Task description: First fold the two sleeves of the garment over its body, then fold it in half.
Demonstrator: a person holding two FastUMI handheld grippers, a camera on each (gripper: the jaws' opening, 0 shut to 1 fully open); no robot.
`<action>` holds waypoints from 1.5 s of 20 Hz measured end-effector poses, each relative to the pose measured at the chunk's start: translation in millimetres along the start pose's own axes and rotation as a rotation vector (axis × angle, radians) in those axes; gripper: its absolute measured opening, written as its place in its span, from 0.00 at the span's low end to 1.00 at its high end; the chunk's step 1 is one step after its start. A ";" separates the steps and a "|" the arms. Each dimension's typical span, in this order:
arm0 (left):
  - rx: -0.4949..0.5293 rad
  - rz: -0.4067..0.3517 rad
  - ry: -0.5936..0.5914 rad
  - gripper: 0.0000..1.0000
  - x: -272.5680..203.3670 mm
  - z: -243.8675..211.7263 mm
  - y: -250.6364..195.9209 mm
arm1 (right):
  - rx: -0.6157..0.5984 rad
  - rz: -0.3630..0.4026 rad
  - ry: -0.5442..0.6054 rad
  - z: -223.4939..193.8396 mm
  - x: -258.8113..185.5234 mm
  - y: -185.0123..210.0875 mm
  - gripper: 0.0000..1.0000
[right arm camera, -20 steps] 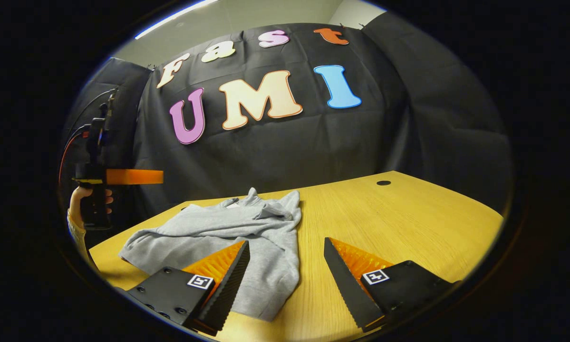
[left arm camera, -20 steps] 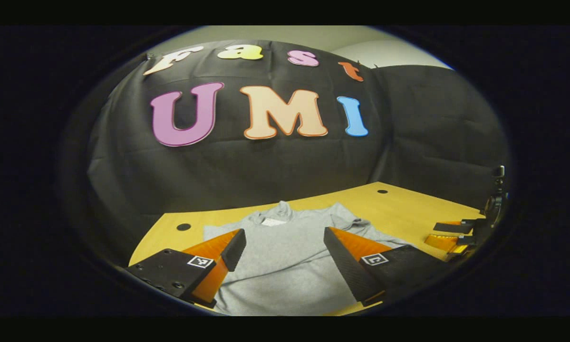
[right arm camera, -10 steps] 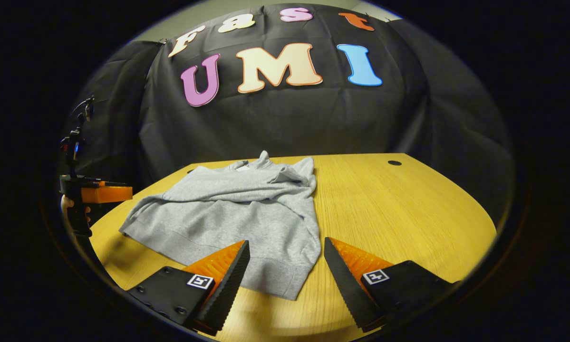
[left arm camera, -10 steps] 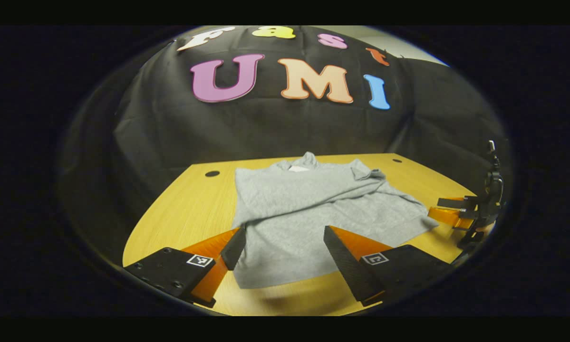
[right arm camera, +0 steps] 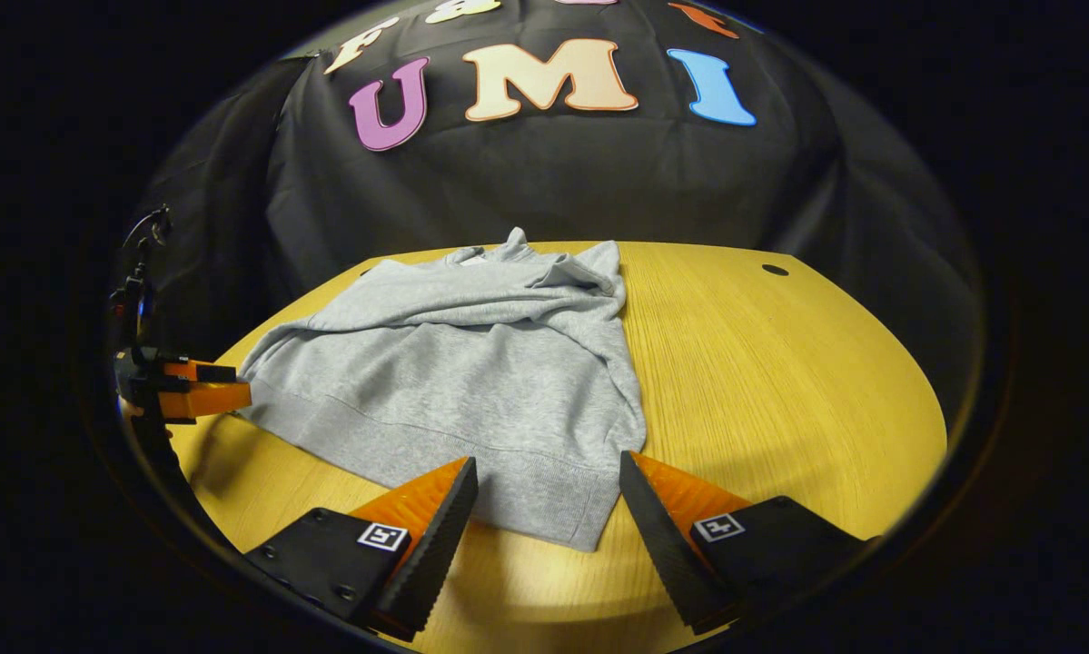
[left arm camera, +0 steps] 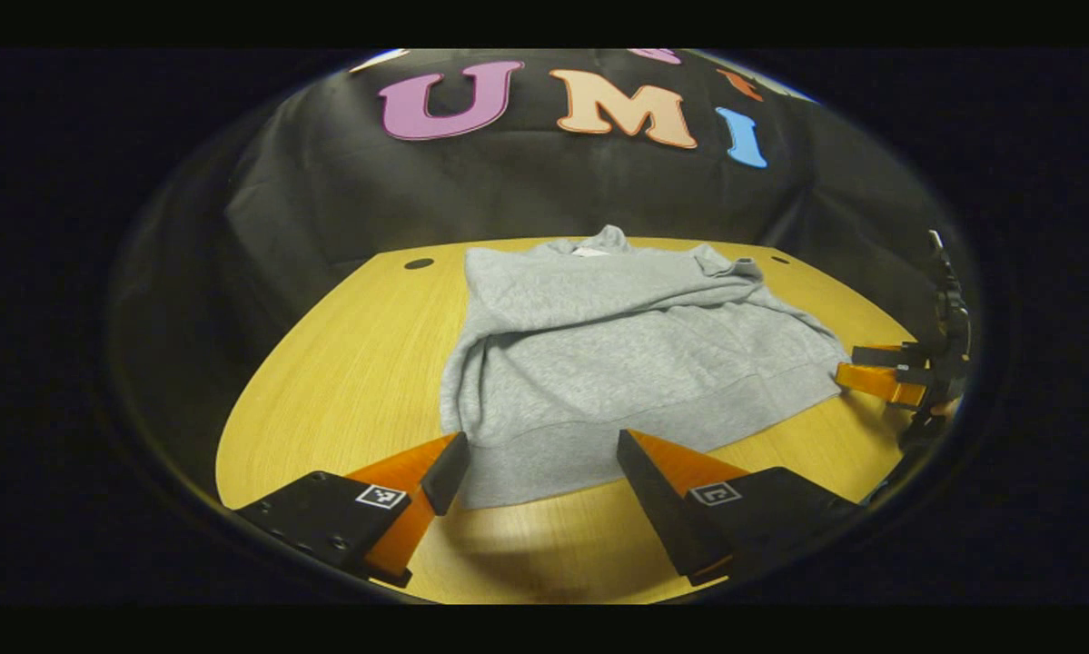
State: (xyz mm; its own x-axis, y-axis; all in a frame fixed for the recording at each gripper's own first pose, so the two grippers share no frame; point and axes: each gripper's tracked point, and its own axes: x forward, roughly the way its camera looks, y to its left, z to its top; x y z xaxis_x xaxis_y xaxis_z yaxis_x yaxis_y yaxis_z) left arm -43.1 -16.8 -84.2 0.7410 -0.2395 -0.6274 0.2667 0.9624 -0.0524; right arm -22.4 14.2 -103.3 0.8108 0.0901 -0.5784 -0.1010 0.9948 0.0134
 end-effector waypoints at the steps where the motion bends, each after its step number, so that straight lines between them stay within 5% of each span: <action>1: -0.003 0.003 0.011 0.97 0.2 -3.0 1.8 | -0.008 -0.003 0.009 -4.1 -1.1 0.5 0.98; 13: 0.004 -0.015 0.019 0.95 2.6 -10.9 3.5 | 0.023 0.021 0.025 -7.4 -2.3 5.9 0.96; 14: 0.006 -0.018 0.024 0.91 1.9 -14.3 3.8 | 0.034 0.040 0.026 -8.1 -2.6 12.0 0.89; 15: 0.004 -0.019 0.023 0.89 1.9 -13.8 4.0 | 0.028 0.039 0.021 -6.6 -2.9 12.1 0.65; 16: -0.001 -0.023 0.023 0.86 1.7 -13.2 2.3 | 0.017 0.044 0.020 -5.9 -2.7 13.4 0.62; 17: -0.005 -0.025 0.022 0.81 0.8 -12.4 1.0 | 0.024 0.061 0.028 -8.4 -2.7 17.7 0.61; 19: -0.015 -0.039 0.012 0.64 1.7 -11.7 -2.7 | 0.029 0.067 0.024 -7.5 -3.6 18.4 0.44; 20: -0.024 -0.044 0.005 0.48 2.0 -10.4 -3.4 | 0.037 0.081 0.029 -9.0 -4.4 22.2 0.47; 24: -0.064 -0.066 -0.021 0.07 2.7 -8.4 -8.3 | 0.098 0.114 0.032 -11.4 -9.4 29.3 0.20; 30: -0.118 -0.086 -0.047 0.00 2.1 -6.2 -8.0 | 0.101 0.124 0.037 -13.7 -17.1 32.1 0.07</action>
State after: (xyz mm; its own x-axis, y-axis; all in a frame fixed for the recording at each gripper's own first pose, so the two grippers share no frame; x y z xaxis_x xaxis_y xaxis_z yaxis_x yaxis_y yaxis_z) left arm -47.4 -24.2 -90.0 0.7476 -0.3245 -0.5794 0.2582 0.9459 -0.1966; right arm -47.4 43.9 -104.2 0.7734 0.2129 -0.5971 -0.1395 0.9760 0.1674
